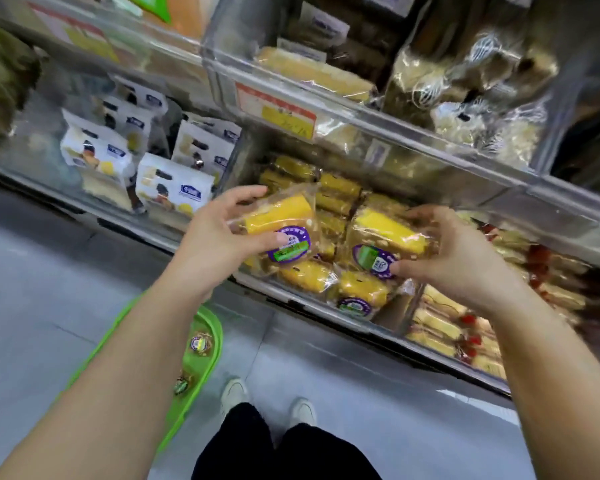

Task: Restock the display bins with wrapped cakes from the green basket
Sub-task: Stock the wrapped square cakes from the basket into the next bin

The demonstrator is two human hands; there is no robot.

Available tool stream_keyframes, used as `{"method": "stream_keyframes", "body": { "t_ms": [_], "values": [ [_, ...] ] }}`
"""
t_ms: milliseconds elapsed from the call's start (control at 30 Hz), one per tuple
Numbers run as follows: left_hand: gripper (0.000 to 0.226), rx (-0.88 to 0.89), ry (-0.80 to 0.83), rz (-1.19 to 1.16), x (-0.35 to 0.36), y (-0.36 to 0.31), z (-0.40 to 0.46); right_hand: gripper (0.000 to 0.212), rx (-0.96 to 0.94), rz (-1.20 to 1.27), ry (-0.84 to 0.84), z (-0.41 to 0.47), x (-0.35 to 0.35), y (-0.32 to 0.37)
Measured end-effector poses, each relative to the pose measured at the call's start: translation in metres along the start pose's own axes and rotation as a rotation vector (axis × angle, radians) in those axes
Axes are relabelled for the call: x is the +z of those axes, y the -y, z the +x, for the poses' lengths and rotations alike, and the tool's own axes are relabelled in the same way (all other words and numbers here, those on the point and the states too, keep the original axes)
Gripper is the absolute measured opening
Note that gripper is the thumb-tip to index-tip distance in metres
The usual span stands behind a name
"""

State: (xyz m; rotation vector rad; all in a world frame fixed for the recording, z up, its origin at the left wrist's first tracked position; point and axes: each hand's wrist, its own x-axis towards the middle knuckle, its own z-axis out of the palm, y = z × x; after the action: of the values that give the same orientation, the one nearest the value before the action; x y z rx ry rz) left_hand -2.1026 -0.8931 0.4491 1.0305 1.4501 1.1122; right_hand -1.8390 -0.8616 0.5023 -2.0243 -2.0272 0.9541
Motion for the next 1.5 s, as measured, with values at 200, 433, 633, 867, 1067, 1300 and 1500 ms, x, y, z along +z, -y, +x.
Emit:
{"method": "stream_keyframes", "body": {
  "t_ms": [200,433,633,867,1067,1300,1500],
  "values": [
    [0.042,0.053,0.028,0.193,0.017,0.019,0.049,0.037,-0.122,0.08,0.052,0.007,0.007,0.01],
    [0.06,-0.091,0.204,0.169,0.018,0.049,0.066,0.072,-0.156,-0.127,0.06,0.027,0.048,0.015],
    [0.067,-0.21,0.179,0.27,0.009,0.052,0.063,0.075,0.002,0.213,0.041,0.031,0.045,0.001],
    [0.046,-0.22,0.053,0.25,-0.013,0.046,0.039,0.097,0.227,1.081,-0.114,0.094,0.085,0.014],
    [0.047,-0.205,0.112,0.262,-0.017,0.046,0.038,0.075,0.263,0.74,-0.066,0.125,0.105,0.025],
    [0.053,-0.159,0.147,0.218,-0.021,0.053,0.04,0.04,0.053,1.146,0.121,0.151,0.094,0.037],
    [0.056,-0.146,0.18,0.232,-0.024,0.056,0.04,0.028,0.077,1.486,0.103,0.156,0.106,0.035]
  ]
}}
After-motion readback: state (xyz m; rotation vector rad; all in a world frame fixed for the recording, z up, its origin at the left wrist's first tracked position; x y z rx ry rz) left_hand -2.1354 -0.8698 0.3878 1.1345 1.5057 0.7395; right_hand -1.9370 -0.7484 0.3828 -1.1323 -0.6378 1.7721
